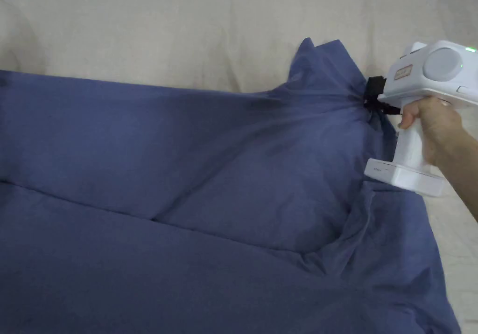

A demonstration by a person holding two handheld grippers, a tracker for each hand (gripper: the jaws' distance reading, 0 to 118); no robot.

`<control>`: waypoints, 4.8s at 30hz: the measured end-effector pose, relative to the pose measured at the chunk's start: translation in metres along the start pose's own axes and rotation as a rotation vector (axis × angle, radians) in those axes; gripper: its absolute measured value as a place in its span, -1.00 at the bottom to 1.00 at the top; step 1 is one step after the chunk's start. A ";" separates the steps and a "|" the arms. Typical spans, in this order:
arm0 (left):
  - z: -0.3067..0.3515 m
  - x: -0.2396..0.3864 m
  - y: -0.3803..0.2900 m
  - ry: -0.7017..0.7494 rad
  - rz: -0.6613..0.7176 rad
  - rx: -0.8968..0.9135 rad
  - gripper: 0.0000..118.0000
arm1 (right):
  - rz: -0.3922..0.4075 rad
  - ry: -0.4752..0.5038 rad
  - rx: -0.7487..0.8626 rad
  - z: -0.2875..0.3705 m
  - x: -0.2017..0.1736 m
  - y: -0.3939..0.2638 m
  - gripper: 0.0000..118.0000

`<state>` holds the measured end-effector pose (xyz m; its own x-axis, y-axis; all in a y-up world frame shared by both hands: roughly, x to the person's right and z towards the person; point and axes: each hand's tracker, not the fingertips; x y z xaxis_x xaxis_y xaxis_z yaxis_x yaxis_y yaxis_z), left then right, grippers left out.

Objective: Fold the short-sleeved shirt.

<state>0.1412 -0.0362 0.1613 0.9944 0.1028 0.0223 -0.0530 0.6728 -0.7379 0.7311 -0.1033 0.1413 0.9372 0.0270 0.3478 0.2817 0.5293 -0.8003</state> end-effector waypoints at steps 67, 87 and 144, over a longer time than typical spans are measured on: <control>0.239 0.095 -0.175 -0.019 -0.186 0.634 -1.00 | 0.097 0.225 0.758 0.346 -0.008 -0.278 -0.97; 0.088 -0.123 -0.176 -0.576 0.401 -0.176 1.00 | 0.082 0.180 0.611 0.320 -0.019 -0.270 -0.97; 0.063 0.293 -0.194 -0.535 -0.109 -0.429 0.28 | -0.083 0.119 0.619 0.338 0.092 -0.312 -0.97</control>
<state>0.4374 -0.0900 0.3535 0.8050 0.4723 0.3591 0.1945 0.3618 -0.9117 0.6597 0.0211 0.5879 0.9439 -0.1110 0.3109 0.2166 0.9189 -0.3297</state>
